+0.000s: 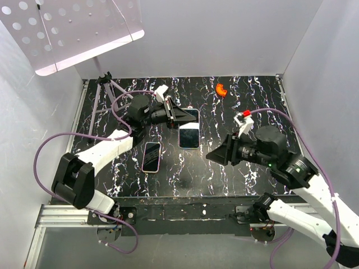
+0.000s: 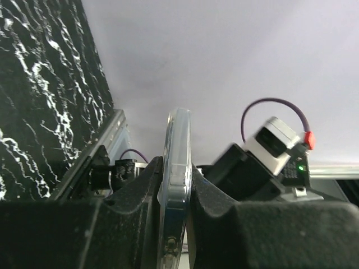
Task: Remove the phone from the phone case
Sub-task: Remove the phone case from the phone.
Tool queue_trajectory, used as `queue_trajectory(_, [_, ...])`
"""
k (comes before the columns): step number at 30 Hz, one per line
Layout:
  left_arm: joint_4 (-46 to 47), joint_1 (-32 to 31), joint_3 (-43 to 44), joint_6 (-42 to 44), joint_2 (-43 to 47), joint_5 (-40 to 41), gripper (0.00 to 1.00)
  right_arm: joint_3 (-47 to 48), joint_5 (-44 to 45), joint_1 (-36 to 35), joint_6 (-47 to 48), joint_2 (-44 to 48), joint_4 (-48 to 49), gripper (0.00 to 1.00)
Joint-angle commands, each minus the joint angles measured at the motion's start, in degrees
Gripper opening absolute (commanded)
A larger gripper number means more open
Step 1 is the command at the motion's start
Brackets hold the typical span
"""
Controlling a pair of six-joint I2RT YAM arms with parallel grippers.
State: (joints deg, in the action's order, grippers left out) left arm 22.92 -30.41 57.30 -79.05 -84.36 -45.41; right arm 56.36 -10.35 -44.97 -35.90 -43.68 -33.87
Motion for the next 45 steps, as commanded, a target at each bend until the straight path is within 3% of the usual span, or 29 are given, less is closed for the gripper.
queue_trajectory(1, [-5.0,0.5,-2.2,4.0,3.8,4.4,0.0,0.1,-12.4,0.9,-12.1,1.9,9.9,0.45])
queue_trajectory(4, [-3.1,0.5,-3.6,2.2,4.5,4.3,0.0,-0.9,-17.0,1.4,-16.0,-0.3,14.9,0.37])
queue_trajectory(16, [-1.7,0.4,-6.6,-0.4,9.5,4.5,0.0,-5.3,-16.8,4.5,-17.7,-3.0,17.5,0.45])
queue_trajectory(28, [0.1,0.3,-6.3,-2.2,9.9,3.7,0.0,-8.9,-21.5,6.0,-24.6,-5.5,29.5,0.38])
queue_trajectory(35, [1.7,0.0,-6.1,-3.5,9.7,3.2,0.0,-9.5,-20.7,6.5,-24.5,-5.7,28.7,0.38])
queue_trajectory(39, [0.8,0.0,-6.0,-3.0,10.1,3.5,0.0,-7.0,-17.5,6.6,-20.5,-5.0,20.8,0.41])
queue_trajectory(45, [1.3,0.1,-6.0,-3.3,9.7,3.0,0.0,-7.5,-17.6,6.7,-21.2,-4.8,22.1,0.41])
